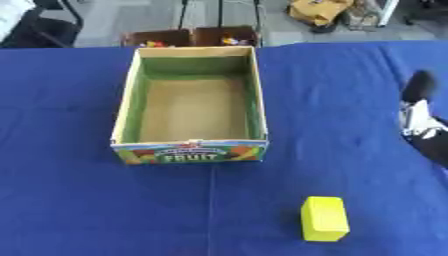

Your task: Pick up objects on the table and place them in the box.

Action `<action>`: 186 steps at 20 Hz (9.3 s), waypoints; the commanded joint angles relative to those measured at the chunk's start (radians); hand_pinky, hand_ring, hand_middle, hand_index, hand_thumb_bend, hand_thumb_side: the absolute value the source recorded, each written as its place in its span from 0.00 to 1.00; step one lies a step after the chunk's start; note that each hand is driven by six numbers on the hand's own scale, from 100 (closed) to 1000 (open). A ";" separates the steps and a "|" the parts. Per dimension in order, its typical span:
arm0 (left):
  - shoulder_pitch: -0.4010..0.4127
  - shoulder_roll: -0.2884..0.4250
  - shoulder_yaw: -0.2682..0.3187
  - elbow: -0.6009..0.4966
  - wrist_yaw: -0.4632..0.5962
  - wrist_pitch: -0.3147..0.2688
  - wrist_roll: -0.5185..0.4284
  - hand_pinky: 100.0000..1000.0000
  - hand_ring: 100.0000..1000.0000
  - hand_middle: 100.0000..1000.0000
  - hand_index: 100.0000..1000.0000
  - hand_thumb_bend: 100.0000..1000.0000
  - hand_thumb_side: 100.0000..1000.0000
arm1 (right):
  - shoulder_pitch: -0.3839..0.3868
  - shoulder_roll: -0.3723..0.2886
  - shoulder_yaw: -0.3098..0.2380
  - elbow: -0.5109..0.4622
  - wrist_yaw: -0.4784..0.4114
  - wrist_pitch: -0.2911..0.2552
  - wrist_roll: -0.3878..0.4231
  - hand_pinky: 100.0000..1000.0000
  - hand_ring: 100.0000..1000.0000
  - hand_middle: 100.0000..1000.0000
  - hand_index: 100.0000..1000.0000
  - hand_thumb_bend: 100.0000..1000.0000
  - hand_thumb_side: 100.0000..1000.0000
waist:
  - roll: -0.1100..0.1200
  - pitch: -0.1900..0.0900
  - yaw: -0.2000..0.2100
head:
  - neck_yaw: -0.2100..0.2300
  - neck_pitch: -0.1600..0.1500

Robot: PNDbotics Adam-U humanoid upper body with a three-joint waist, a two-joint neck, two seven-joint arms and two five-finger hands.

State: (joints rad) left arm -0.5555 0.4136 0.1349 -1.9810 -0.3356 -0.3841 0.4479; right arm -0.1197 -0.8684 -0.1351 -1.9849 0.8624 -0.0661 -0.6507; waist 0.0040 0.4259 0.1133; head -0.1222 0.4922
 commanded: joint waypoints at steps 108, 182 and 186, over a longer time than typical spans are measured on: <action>-0.007 0.032 -0.002 -0.019 0.006 0.010 -0.018 0.62 0.88 0.87 0.94 0.00 1.00 | -0.142 -0.312 0.414 -0.015 -0.522 -0.015 0.982 0.74 0.91 0.76 0.98 0.30 0.88 | -0.025 -0.043 -0.070 | 0.006 0.013; -0.013 0.011 -0.010 -0.019 0.007 0.024 -0.024 0.59 0.88 0.85 0.93 0.00 1.00 | -0.136 -0.238 0.459 -0.015 -0.251 0.241 1.064 0.67 0.76 0.40 0.71 0.33 0.50 | -0.019 -0.005 -0.045 | -0.033 -0.014; -0.013 0.011 -0.009 -0.019 0.006 0.025 -0.023 0.59 0.88 0.85 0.93 0.00 1.00 | -0.137 -0.237 0.460 -0.015 -0.255 0.247 1.057 0.66 0.74 0.36 0.64 0.31 0.48 | -0.020 -0.004 -0.042 | -0.034 -0.015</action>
State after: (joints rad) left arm -0.5561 0.4118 0.1214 -1.9810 -0.3269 -0.3613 0.4248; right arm -0.2500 -1.0867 0.3327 -1.9859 0.6018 0.1786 0.4117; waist -0.0125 0.4254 0.0703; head -0.1533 0.4877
